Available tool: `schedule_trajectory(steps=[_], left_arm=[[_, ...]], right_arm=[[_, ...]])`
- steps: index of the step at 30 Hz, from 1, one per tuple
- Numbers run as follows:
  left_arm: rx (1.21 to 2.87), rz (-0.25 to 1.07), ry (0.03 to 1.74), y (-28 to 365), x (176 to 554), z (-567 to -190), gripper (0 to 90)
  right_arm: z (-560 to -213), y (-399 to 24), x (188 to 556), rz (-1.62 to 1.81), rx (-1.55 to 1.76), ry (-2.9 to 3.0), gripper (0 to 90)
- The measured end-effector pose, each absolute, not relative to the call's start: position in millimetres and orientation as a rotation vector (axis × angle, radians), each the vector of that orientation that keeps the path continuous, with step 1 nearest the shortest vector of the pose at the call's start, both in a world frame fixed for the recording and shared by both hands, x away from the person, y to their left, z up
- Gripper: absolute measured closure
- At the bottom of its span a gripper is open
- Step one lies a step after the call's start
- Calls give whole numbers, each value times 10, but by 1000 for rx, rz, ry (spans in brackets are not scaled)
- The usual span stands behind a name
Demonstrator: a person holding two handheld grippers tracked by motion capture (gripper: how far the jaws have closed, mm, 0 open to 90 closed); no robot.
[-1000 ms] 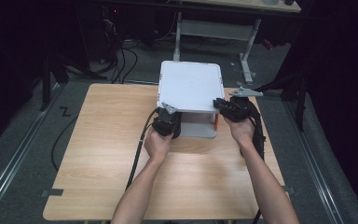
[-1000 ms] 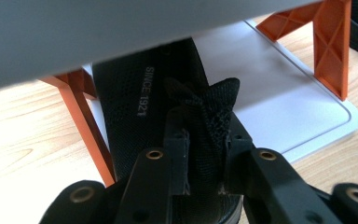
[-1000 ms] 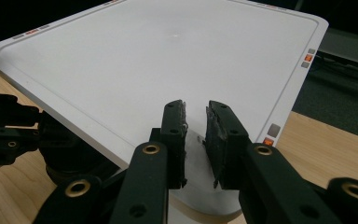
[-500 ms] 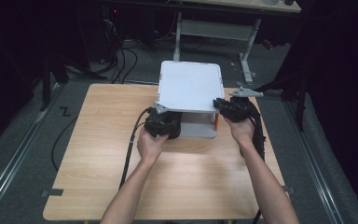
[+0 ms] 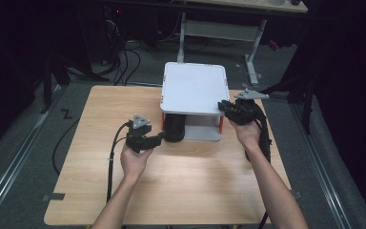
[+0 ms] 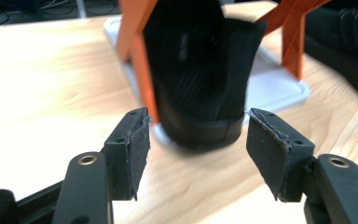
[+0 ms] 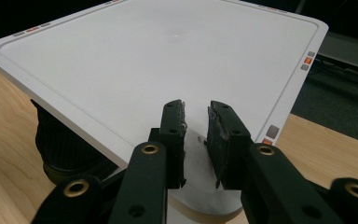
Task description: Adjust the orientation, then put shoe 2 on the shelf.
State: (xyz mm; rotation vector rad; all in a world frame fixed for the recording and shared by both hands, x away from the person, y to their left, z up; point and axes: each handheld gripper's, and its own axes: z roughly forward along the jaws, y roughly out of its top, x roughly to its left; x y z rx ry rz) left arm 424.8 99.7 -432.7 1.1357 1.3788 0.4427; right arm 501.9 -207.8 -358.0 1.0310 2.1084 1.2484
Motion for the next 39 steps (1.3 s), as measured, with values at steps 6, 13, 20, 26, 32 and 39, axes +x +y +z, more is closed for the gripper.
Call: schedule_trajectory(steps=[6,13,20,26,32,39], left_arm=[[1142,461,1442,1227,4101,-4601,398],[1182,538,1507,1365,3991,-4917,395],[1212,571,1539,1438,3926,-5091,391],[1217,609,1524,1472,3843,-5162,377],[1230,620,1523,1459,3824,-5171,345],[1227,623,1531,1464,3828,-5172,318]], right_arm=[[-3578,-2089,5014,1256,1041,2110,714],[-3555,-2167,4975,1260,1068,2120,598],[-3533,-2358,4712,1299,1044,2094,578],[-3563,-2581,4457,1301,1036,2075,564],[-3647,-2792,4257,1254,1052,2075,550],[-3766,-3037,4088,1194,1100,2072,520]])
